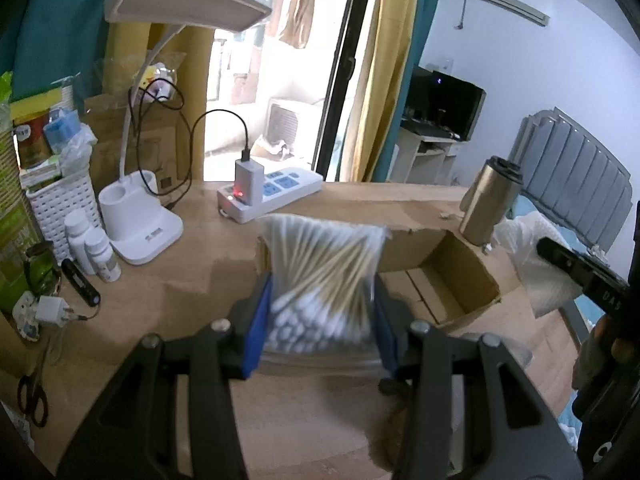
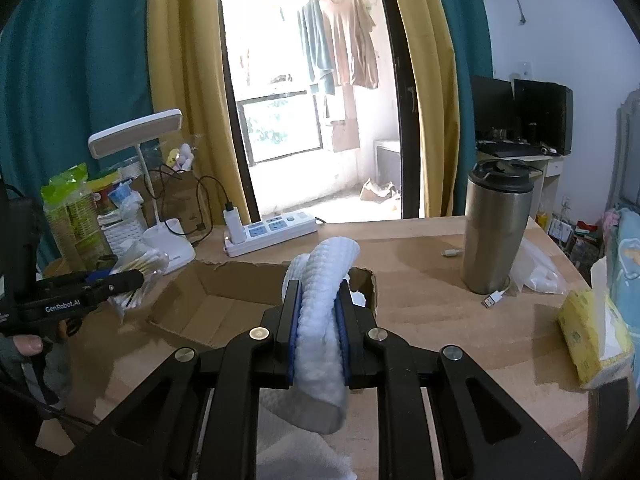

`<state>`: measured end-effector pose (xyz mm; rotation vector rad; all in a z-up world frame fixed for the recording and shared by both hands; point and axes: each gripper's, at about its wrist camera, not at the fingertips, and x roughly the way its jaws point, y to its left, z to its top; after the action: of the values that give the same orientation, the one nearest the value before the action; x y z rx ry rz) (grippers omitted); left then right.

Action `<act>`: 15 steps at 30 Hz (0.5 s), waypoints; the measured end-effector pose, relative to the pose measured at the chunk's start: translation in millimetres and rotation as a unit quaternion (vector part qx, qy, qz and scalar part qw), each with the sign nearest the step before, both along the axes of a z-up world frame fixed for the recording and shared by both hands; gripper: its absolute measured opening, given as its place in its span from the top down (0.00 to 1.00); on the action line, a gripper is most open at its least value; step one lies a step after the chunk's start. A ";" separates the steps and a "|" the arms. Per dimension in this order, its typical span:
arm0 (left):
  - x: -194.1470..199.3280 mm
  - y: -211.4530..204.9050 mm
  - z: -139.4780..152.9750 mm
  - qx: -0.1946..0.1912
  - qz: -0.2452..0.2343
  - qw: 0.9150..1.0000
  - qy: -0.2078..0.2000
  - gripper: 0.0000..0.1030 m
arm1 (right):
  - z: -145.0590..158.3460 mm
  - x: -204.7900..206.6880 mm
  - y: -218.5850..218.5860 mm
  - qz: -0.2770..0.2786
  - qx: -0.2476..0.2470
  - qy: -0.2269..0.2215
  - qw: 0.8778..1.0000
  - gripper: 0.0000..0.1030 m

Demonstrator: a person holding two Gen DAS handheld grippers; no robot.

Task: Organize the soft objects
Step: 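Carry the towel and the cotton swab bag over the cardboard box with both tools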

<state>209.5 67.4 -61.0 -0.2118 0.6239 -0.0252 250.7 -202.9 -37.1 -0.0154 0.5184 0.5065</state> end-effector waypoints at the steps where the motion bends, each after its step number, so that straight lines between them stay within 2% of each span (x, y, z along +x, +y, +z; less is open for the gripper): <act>1: 1.5 0.7 -0.7 -0.001 0.001 1.000 0.001 0.54 | -0.7 3.5 1.6 0.000 -0.001 0.001 1.000 0.83; 15: 31.1 7.5 -20.7 -0.004 0.001 1.000 0.021 0.54 | -16.2 34.3 13.5 0.000 -0.010 0.022 1.000 0.83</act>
<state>240.6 74.9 -81.7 -0.2207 0.6646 -0.0203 285.0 -189.4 -53.2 -0.0241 0.5668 0.5030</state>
